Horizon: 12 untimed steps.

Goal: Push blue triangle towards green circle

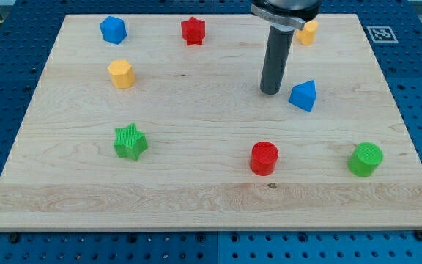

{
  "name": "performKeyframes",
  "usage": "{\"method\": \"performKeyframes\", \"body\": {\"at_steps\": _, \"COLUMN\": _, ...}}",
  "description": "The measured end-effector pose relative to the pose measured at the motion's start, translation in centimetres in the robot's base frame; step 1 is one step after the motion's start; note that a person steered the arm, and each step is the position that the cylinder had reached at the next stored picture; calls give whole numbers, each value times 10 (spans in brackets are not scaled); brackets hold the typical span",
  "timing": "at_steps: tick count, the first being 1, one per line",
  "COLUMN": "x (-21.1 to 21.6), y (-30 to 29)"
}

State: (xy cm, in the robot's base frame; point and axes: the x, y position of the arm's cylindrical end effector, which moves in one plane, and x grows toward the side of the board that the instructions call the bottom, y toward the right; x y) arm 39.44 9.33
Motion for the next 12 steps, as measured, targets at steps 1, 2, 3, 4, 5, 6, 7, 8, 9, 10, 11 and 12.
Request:
{"method": "performKeyframes", "body": {"at_steps": 1, "x": -11, "y": 33}}
{"method": "performKeyframes", "body": {"at_steps": 2, "x": -11, "y": 52}}
{"method": "performKeyframes", "body": {"at_steps": 3, "x": -17, "y": 52}}
{"method": "performKeyframes", "body": {"at_steps": 4, "x": -40, "y": 70}}
{"method": "performKeyframes", "body": {"at_steps": 5, "x": -29, "y": 69}}
{"method": "performKeyframes", "body": {"at_steps": 6, "x": -22, "y": 30}}
{"method": "performKeyframes", "body": {"at_steps": 7, "x": -17, "y": 9}}
{"method": "performKeyframes", "body": {"at_steps": 8, "x": 11, "y": 43}}
{"method": "performKeyframes", "body": {"at_steps": 9, "x": 51, "y": 72}}
{"method": "performKeyframes", "body": {"at_steps": 10, "x": 36, "y": 94}}
{"method": "performKeyframes", "body": {"at_steps": 11, "x": 20, "y": 109}}
{"method": "performKeyframes", "body": {"at_steps": 12, "x": 45, "y": 132}}
